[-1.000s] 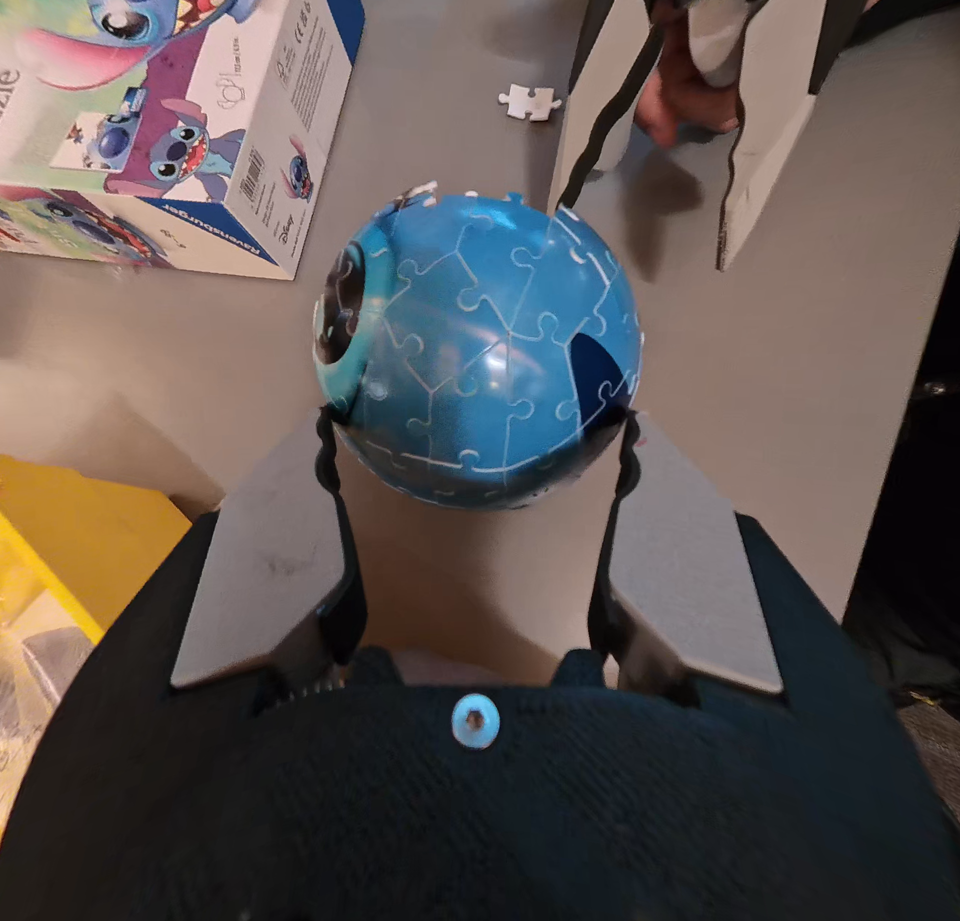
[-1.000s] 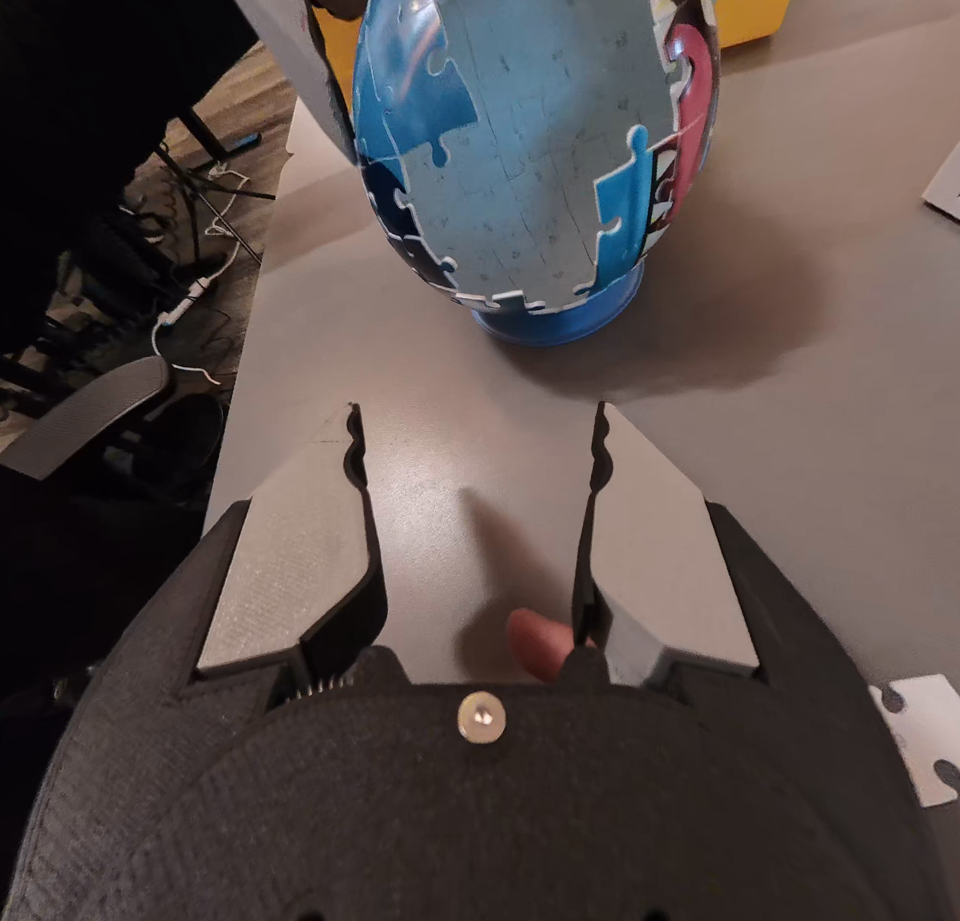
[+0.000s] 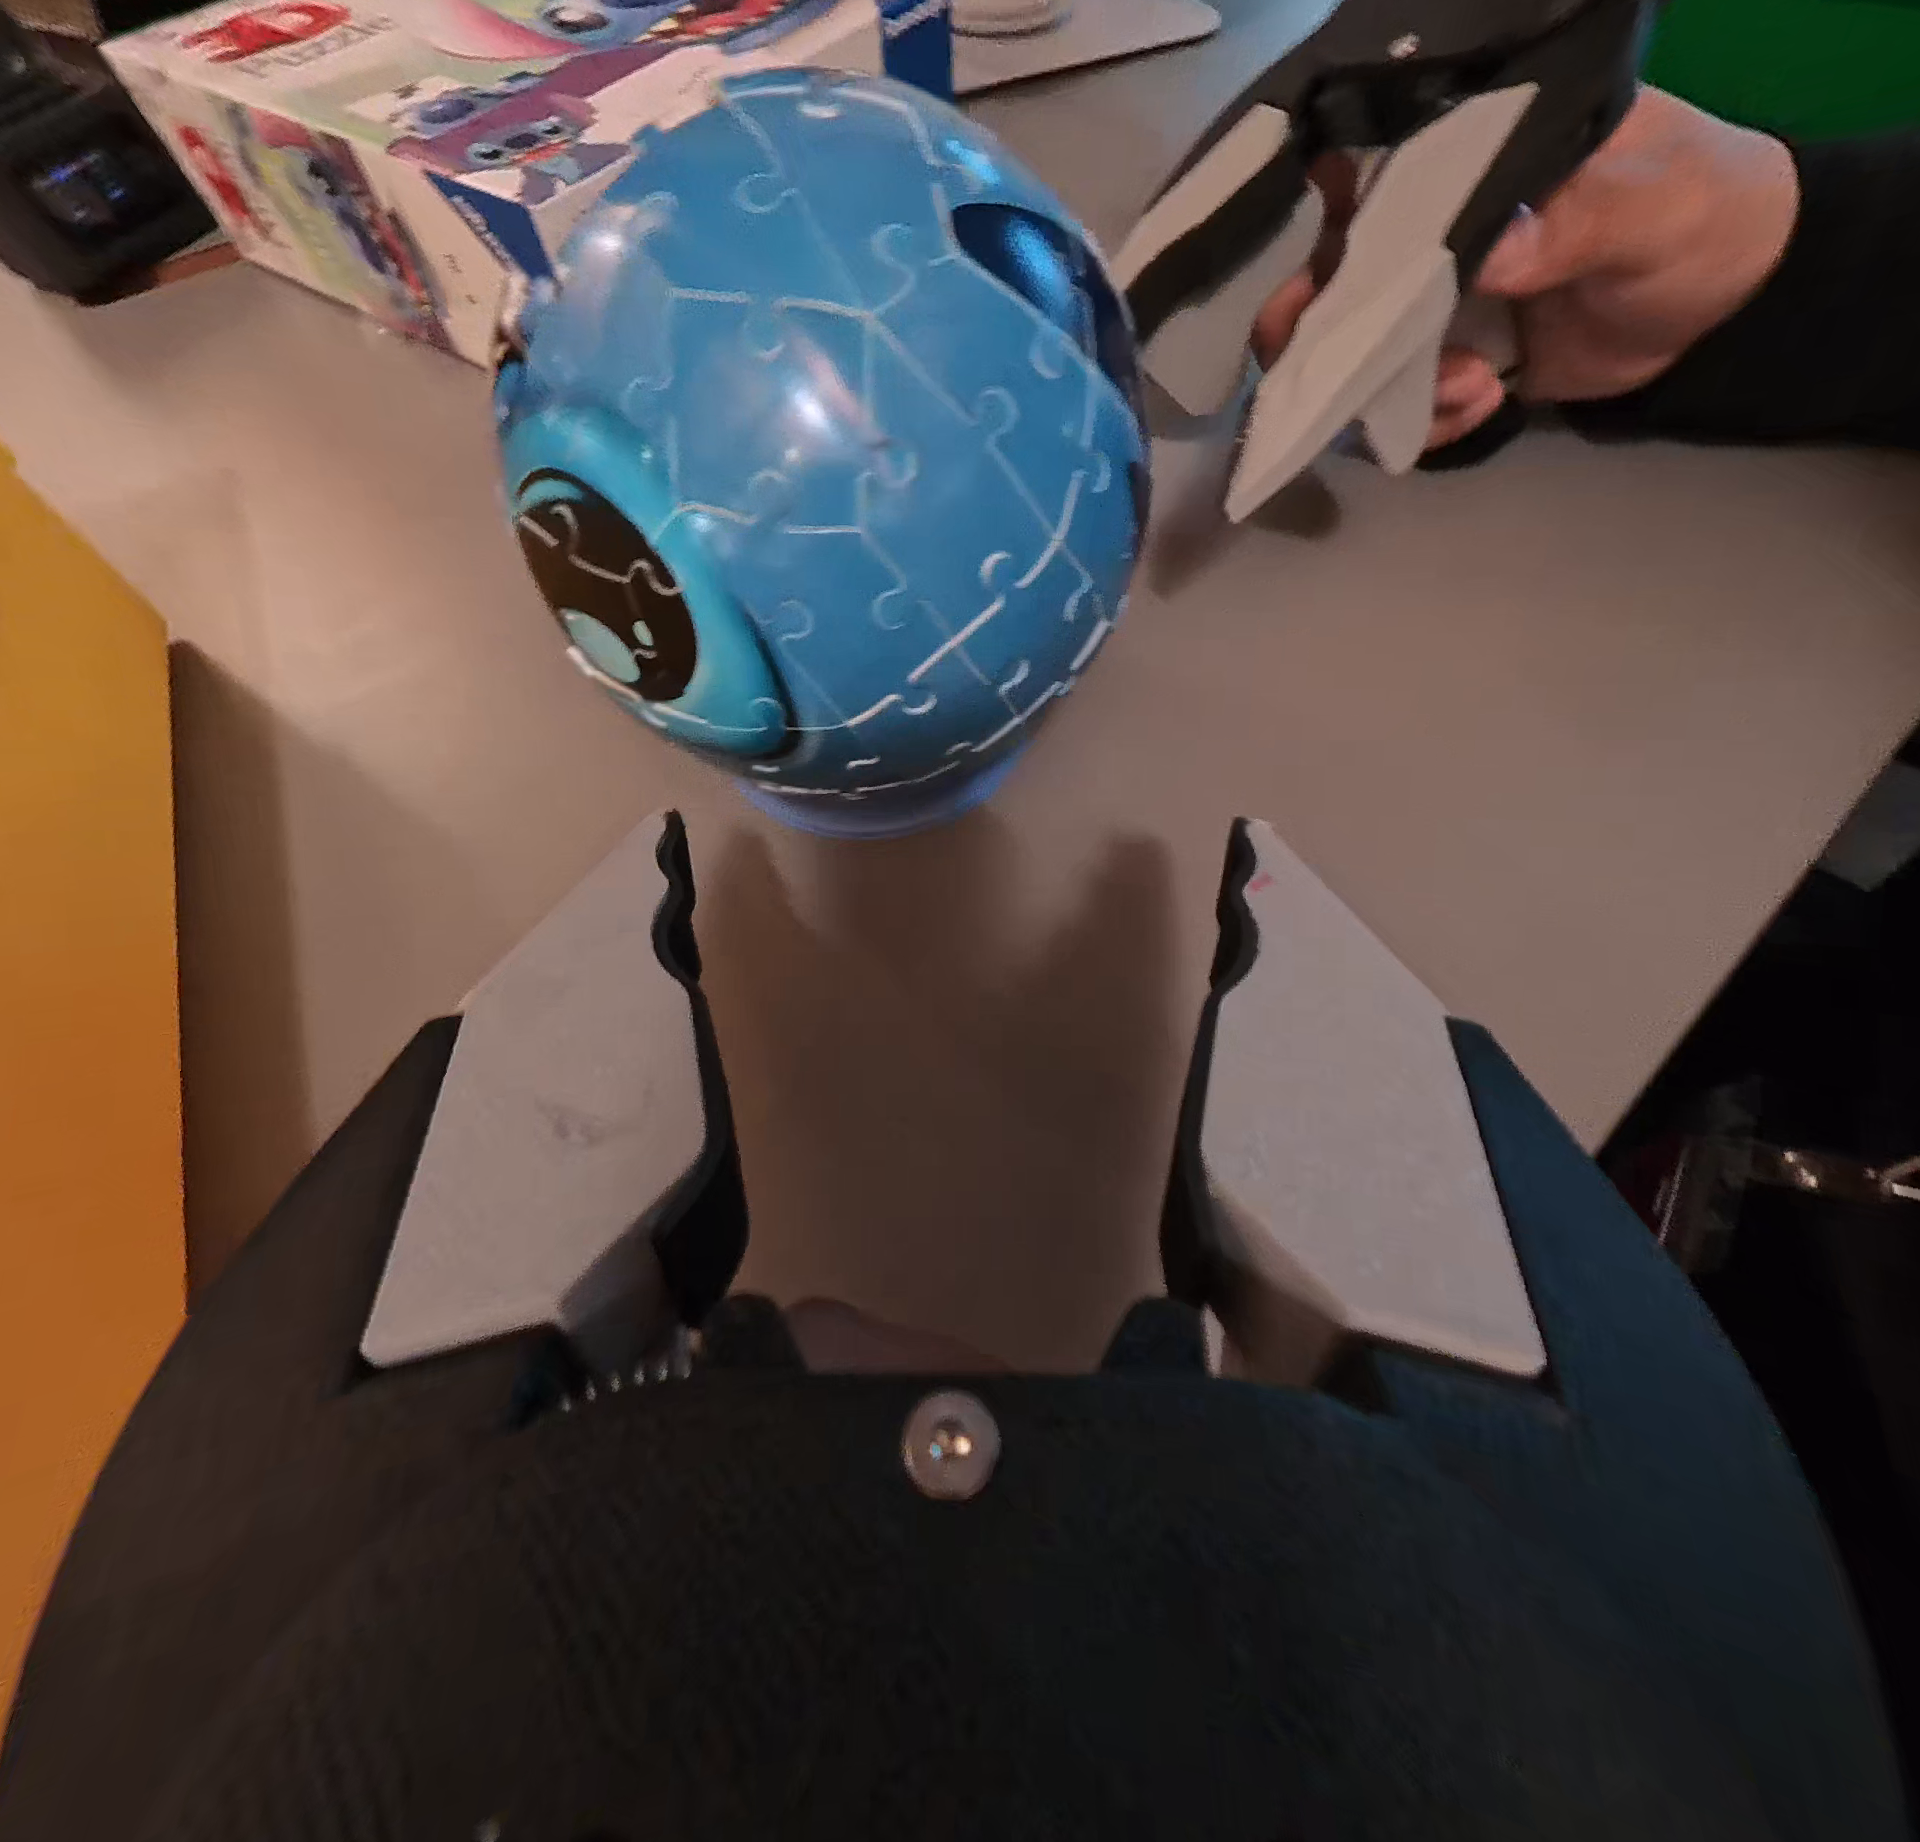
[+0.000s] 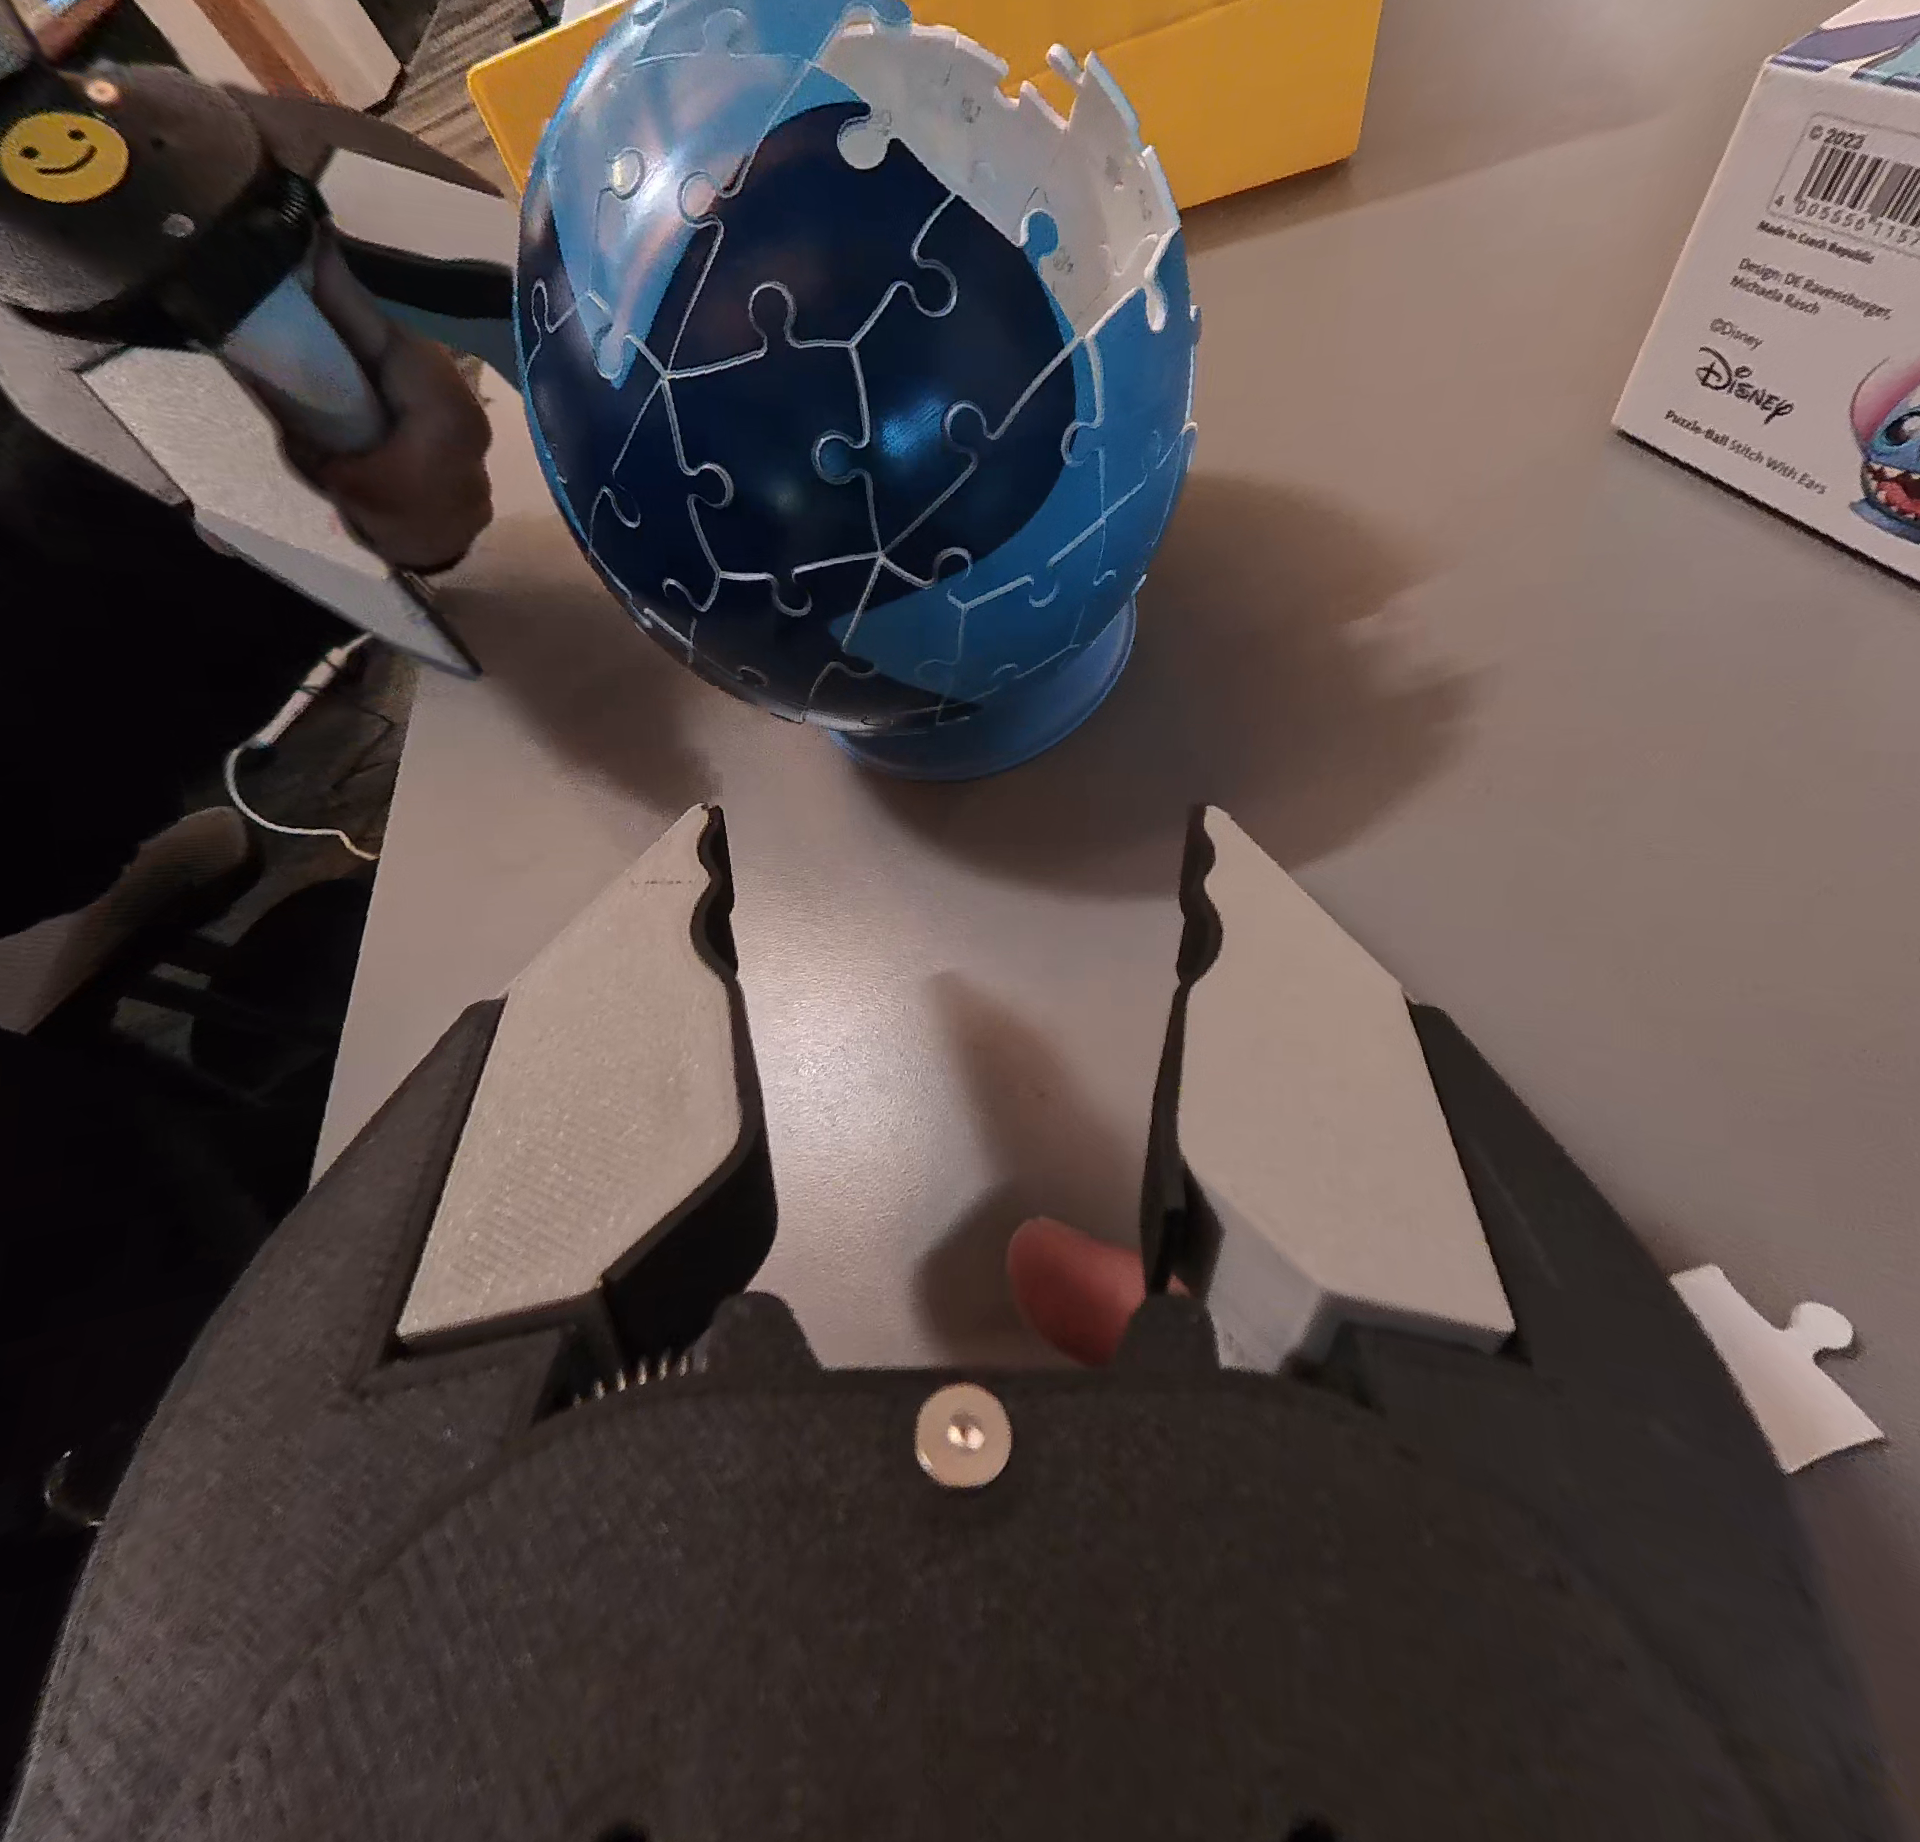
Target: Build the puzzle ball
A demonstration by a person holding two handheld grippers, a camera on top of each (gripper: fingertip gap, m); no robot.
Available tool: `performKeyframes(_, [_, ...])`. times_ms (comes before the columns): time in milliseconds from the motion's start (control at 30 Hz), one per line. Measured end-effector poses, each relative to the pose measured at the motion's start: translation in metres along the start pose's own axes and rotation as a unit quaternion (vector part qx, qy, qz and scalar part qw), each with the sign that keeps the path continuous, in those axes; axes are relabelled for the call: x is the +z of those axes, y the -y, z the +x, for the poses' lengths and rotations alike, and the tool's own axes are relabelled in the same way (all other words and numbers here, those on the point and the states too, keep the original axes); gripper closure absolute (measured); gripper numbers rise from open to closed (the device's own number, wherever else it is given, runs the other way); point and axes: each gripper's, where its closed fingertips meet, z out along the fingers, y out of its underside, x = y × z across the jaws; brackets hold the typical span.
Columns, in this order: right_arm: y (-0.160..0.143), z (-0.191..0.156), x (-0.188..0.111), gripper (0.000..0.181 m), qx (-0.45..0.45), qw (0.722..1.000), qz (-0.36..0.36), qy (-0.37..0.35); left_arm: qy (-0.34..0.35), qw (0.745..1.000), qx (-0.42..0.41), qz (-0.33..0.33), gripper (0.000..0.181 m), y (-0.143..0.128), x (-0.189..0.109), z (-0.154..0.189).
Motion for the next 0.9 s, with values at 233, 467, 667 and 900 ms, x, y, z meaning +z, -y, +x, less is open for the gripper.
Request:
performKeyframes(233, [0.015, 0.005, -0.009, 0.098, -0.054, 0.996, 0.055, -0.039, -0.004, 1.000, -0.011, 0.007, 0.083, -0.007, 0.009, -0.003])
performKeyframes(467, [0.031, 0.012, -0.029, 0.096, -0.141, 0.978, 0.103, -0.115, -0.005, 1.000, 0.005, 0.002, 0.082, -0.015, -0.001, -0.007])
performKeyframes(667, [0.041, 0.054, -0.099, 0.103, -0.168, 0.955, 0.118, -0.214, -0.076, 0.996, -0.049, 0.020, 0.101, -0.011, -0.003, -0.003])
performKeyframes(900, [-0.020, 0.107, -0.109, 0.108, -0.124, 0.966, 0.011, -0.225, -0.070, 0.985, -0.074, 0.139, 0.122, 0.018, -0.024, -0.017])
